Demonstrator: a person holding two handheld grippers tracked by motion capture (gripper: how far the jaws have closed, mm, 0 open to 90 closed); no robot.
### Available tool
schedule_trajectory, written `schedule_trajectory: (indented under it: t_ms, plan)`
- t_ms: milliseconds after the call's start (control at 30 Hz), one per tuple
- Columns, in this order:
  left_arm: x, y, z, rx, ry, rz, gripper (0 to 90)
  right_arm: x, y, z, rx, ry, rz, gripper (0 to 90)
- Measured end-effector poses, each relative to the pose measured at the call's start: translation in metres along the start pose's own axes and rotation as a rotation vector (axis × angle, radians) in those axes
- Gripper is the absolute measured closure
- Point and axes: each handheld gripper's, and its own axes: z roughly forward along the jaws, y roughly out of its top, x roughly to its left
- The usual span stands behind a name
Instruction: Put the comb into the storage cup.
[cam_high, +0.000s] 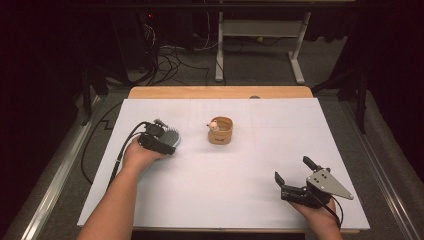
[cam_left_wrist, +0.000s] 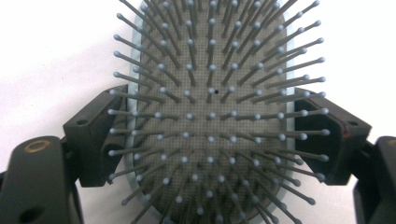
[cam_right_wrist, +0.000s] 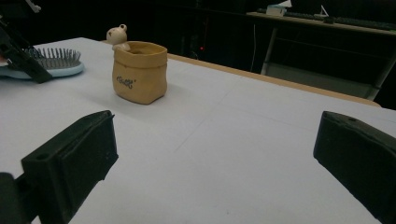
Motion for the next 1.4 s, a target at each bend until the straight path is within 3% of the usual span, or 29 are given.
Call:
schedule_trajectory:
  t_ms: [833, 1400]
  plan:
    - [0.0, -0.001, -0.001, -0.011, -0.004, 0.003, 20.5, 0.0, 0.0, 0.0, 0.0, -0.001, 0.005, 0.2]
    - [-0.001, -0.001, -0.011, -0.051, -0.019, 0.006, 20.7, -0.001, 0.0, -0.001, -0.004, -0.004, 0.015, 0.2]
